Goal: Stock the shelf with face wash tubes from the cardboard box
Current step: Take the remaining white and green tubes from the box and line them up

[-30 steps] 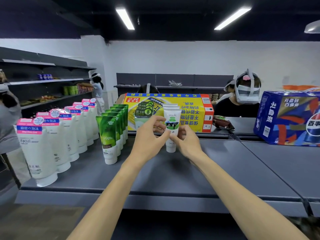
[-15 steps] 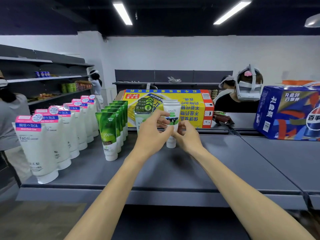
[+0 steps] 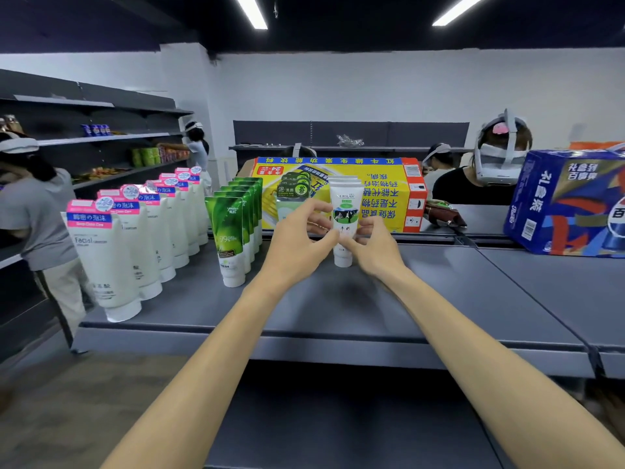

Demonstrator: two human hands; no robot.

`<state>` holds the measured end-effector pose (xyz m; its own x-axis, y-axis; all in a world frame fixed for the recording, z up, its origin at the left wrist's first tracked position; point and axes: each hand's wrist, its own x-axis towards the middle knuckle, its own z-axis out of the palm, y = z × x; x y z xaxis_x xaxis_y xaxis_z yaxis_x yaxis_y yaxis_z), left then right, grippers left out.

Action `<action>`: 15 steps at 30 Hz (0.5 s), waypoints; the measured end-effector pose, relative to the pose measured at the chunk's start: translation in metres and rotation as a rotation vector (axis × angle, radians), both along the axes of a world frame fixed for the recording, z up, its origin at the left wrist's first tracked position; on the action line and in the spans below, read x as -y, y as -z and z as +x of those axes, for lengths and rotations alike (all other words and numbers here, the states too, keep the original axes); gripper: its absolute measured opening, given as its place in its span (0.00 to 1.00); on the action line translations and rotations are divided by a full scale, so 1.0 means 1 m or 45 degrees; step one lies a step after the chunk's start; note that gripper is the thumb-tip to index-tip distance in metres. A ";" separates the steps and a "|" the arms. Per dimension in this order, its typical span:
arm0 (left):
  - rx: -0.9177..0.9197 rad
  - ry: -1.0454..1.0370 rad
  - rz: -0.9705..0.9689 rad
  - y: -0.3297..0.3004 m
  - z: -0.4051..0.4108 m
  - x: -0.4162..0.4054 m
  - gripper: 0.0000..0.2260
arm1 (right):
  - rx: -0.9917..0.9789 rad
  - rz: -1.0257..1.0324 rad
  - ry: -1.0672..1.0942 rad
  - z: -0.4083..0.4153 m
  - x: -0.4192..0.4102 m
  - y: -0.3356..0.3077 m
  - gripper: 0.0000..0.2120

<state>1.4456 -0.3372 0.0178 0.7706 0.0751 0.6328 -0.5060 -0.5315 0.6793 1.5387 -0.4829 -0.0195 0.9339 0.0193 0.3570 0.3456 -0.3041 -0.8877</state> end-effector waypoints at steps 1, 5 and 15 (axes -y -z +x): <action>0.001 -0.006 0.009 0.000 -0.003 -0.001 0.13 | 0.011 -0.007 0.009 -0.002 -0.001 -0.001 0.25; -0.010 -0.012 0.017 -0.001 -0.014 -0.005 0.13 | 0.037 -0.043 0.075 -0.013 -0.002 -0.006 0.29; -0.073 0.050 0.046 0.024 -0.074 -0.021 0.13 | 0.179 -0.098 0.058 -0.114 0.000 0.001 0.12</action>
<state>1.3714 -0.3160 -0.0067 0.8076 0.0220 0.5893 -0.4878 -0.5366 0.6885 1.4250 -0.4826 -0.0203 0.8753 0.0103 0.4835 0.4492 -0.3877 -0.8049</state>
